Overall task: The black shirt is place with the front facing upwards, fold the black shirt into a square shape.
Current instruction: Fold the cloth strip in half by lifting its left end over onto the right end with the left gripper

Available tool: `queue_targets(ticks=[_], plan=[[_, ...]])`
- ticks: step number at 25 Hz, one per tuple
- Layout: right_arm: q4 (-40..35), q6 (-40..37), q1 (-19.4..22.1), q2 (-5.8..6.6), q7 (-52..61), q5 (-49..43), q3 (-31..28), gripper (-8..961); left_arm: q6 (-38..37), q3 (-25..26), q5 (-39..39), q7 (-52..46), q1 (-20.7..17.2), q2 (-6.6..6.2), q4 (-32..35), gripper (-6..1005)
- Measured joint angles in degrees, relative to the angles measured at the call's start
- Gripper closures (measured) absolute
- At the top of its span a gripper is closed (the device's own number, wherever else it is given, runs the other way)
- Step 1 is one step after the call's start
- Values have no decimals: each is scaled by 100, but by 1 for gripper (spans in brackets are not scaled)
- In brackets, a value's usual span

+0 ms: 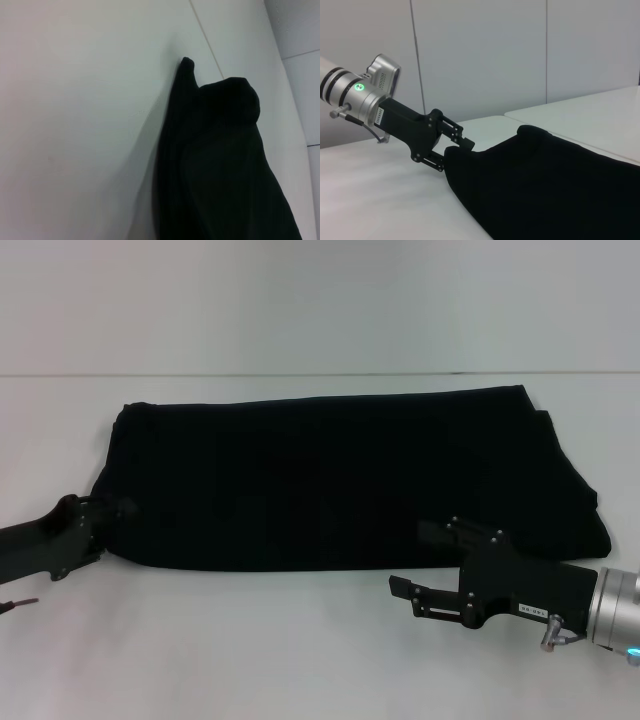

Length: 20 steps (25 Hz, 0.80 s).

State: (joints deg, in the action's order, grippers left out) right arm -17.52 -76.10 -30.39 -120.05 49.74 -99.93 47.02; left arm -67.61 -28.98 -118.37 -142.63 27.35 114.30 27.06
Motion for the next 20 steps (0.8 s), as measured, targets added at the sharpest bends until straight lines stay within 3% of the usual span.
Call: queue_targets(ticks=[10, 15, 20], plan=[[-7, -15, 7, 0, 0, 8, -9, 75, 60, 23, 19, 3, -20, 19, -4, 626], [-7, -21, 3, 0, 0, 9, -21, 75, 138, 32, 25, 17, -28, 34, 15, 860], [-7, 19, 0, 13, 22, 18, -97, 75, 139, 149, 33, 50, -99, 14, 70, 933]])
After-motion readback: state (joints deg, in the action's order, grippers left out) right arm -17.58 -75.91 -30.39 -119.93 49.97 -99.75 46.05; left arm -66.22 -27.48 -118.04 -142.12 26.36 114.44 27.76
